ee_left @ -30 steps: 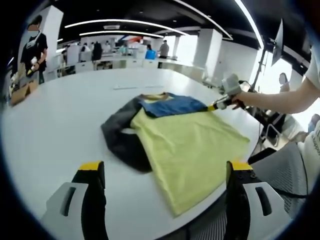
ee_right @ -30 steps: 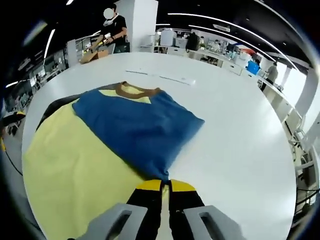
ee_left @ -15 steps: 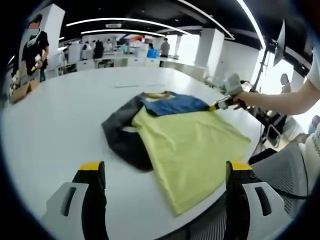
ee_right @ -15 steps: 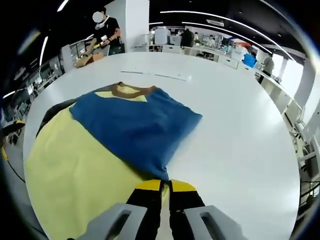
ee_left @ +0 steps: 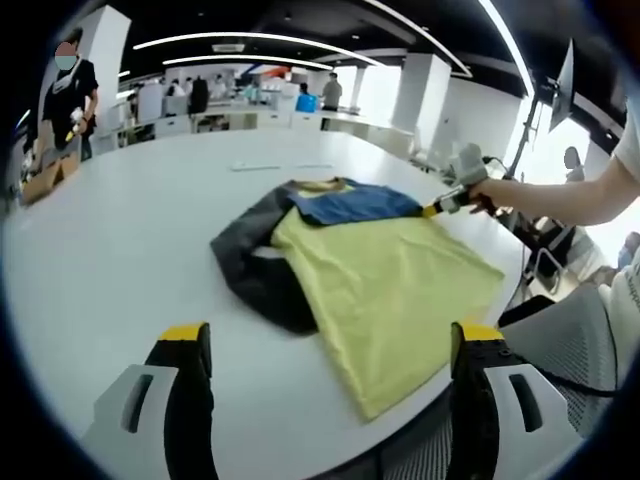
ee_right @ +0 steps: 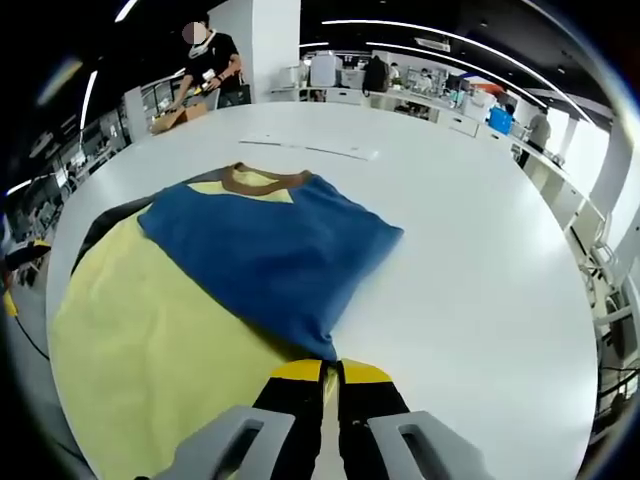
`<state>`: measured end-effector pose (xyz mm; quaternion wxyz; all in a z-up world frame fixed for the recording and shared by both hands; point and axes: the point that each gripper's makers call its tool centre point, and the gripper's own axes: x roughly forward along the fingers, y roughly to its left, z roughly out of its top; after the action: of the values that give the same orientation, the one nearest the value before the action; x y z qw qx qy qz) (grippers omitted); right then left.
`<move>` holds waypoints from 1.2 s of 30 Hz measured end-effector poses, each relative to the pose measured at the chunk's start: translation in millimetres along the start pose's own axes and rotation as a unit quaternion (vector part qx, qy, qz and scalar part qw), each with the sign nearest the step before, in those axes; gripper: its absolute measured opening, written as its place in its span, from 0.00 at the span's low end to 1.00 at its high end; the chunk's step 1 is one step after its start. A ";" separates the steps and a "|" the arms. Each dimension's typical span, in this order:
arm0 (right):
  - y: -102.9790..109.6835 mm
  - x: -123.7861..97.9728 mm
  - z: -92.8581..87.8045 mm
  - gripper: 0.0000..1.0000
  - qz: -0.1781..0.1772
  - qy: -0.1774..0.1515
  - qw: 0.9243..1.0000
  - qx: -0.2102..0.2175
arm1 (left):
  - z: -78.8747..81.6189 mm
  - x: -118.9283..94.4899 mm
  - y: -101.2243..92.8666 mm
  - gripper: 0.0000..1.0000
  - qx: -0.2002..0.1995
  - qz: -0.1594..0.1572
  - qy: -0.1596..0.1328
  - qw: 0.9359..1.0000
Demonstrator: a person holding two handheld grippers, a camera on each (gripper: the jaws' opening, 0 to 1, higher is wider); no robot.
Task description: Fold the garment on the visible template until the final outline fits inside the template.
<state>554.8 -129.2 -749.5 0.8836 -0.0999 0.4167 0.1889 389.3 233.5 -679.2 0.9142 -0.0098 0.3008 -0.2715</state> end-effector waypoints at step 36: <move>35.0 -57.1 62.3 0.98 0.122 -0.163 0.979 0.002 | 10.4 11.8 32.1 0.78 -0.013 0.032 -0.011 0.999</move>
<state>550.5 -91.0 -666.6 0.9101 -0.0148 0.2768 0.3081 418.8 253.5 -682.9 0.9256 -0.0147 0.2940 -0.2379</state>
